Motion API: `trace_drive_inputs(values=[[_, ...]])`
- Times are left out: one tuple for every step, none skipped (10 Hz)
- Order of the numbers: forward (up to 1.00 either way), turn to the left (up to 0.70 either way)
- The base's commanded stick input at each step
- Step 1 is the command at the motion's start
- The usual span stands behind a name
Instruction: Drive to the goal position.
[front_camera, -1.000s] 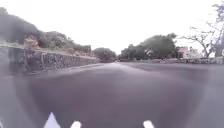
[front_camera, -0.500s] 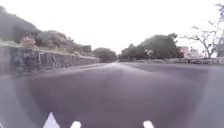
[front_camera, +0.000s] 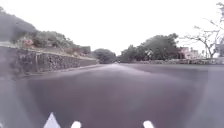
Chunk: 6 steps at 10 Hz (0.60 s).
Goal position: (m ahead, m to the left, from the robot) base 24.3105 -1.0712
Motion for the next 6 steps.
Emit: trace_drive_inputs(values=[[0.7, 0.0], [0.7, 0.0], [0.7, -0.08], [0.7, -0.21], [0.7, -0.34], [0.7, -0.22]])
